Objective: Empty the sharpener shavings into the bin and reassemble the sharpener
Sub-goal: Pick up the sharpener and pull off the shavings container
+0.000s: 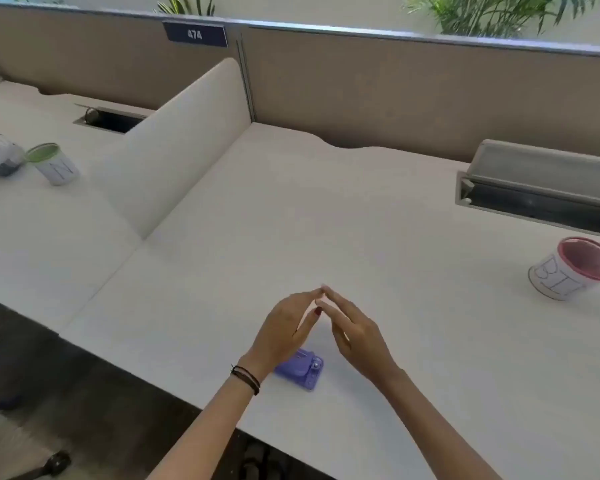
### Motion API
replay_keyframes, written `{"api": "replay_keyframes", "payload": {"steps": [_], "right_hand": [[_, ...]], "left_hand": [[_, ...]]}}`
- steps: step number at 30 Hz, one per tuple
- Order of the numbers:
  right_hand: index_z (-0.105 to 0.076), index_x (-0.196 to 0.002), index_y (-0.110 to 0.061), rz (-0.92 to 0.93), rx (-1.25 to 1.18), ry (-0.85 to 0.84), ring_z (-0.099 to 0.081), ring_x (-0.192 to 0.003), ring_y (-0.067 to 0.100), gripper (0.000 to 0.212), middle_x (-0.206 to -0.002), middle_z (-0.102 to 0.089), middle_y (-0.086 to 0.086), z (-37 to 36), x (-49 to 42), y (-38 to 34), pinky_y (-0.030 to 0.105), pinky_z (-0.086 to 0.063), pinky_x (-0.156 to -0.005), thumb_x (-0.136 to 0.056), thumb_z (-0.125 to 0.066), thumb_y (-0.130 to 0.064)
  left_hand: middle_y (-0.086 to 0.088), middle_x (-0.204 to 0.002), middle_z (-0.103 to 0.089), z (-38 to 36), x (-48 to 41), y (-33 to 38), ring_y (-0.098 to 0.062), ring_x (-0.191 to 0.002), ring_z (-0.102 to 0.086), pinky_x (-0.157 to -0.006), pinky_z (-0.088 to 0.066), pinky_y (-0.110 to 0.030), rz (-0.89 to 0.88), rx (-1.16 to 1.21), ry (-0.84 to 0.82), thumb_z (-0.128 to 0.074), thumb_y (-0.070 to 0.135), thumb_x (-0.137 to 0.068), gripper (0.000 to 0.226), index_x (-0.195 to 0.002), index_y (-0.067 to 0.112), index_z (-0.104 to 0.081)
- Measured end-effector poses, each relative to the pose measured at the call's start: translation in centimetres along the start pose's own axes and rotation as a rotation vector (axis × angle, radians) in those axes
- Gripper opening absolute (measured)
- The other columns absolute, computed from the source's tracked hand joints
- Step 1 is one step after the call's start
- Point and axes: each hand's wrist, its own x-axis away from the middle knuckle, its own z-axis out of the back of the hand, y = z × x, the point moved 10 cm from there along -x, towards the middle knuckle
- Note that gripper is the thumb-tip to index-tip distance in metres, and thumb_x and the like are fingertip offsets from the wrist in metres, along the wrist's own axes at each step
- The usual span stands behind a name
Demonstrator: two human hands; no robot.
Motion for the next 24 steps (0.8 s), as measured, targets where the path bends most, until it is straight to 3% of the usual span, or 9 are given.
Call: {"api": "replay_keyframes", "payload": {"steps": [4, 9, 18, 24], "right_hand": [[-0.055, -0.126, -0.01, -0.053, -0.063, -0.123, -0.058, -0.117, 0.018, 0.045, -0.141, -0.047, 0.006, -3.3, 2.9, -0.5, 0.032, -0.058, -0.079, -0.085, -0.052, 0.009], [-0.059, -0.12, -0.01, -0.114, -0.103, -0.182, -0.064, -0.106, 0.02, 0.042, -0.139, -0.05, 0.004, -5.0, 4.2, -0.3, 0.031, -0.059, -0.069, -0.083, -0.054, 0.009], [-0.055, -0.124, -0.011, -0.134, -0.099, -0.21, -0.058, -0.115, 0.015, 0.036, -0.138, -0.051, 0.003, -5.7, 4.3, -0.1, 0.022, -0.05, -0.081, -0.09, -0.049, 0.0], [-0.056, -0.123, -0.007, -0.17, -0.114, -0.216, -0.059, -0.113, 0.021, 0.035, -0.133, -0.054, 0.008, -5.8, 4.6, 0.2, 0.026, -0.051, -0.081, -0.089, -0.049, 0.003]], "left_hand": [[0.002, -0.126, -0.061, -1.5, 3.9, -2.2, -0.01, -0.117, -0.054, -0.102, -0.044, -0.034, 0.058, 0.023, -0.007, -0.033, 0.039, -0.097, 0.044, -0.128, 0.017, -0.054], [0.013, -0.126, -0.052, -2.5, 5.6, -4.0, 0.01, -0.117, -0.039, -0.105, -0.036, -0.021, 0.053, 0.124, -0.02, -0.045, 0.027, -0.095, 0.034, -0.126, 0.015, -0.056], [0.012, -0.129, -0.049, -3.2, 6.2, -4.3, 0.005, -0.124, -0.036, -0.114, -0.021, -0.015, 0.006, 0.162, -0.04, -0.064, 0.046, -0.079, 0.059, -0.127, 0.013, -0.053], [-0.002, -0.126, -0.06, -3.6, 6.2, -4.3, 0.005, -0.117, -0.04, -0.114, -0.023, -0.026, -0.027, 0.104, -0.069, -0.074, 0.043, -0.072, 0.064, -0.126, 0.013, -0.055]]}}
